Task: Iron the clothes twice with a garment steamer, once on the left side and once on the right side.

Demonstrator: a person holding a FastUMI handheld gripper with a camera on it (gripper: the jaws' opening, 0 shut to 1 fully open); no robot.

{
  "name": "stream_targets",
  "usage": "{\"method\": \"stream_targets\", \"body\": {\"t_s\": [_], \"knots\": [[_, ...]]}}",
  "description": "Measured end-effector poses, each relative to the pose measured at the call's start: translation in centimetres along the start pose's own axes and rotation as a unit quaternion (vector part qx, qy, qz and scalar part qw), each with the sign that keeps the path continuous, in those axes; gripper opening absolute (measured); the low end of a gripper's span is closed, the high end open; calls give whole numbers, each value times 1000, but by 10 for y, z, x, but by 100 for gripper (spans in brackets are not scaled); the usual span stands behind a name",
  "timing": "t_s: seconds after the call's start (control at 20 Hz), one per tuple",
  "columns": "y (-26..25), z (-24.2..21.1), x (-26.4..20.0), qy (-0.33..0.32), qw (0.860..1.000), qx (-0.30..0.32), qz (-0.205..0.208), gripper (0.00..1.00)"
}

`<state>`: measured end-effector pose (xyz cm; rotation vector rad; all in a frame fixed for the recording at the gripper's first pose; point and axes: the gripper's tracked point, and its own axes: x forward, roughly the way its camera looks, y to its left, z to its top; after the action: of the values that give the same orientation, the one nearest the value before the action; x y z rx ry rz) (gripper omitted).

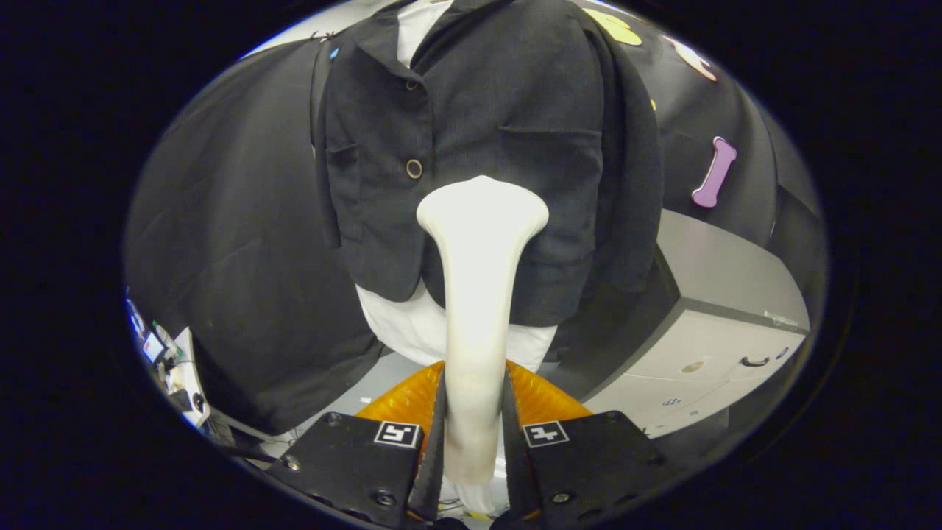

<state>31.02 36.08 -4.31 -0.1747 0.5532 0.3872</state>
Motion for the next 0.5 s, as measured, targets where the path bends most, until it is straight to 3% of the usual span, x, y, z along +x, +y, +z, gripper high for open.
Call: {"method": "stream_targets", "body": {"t_s": [0.5], "knots": [[37, 94, -64, -92, 996, -9, 21, 38]]}}
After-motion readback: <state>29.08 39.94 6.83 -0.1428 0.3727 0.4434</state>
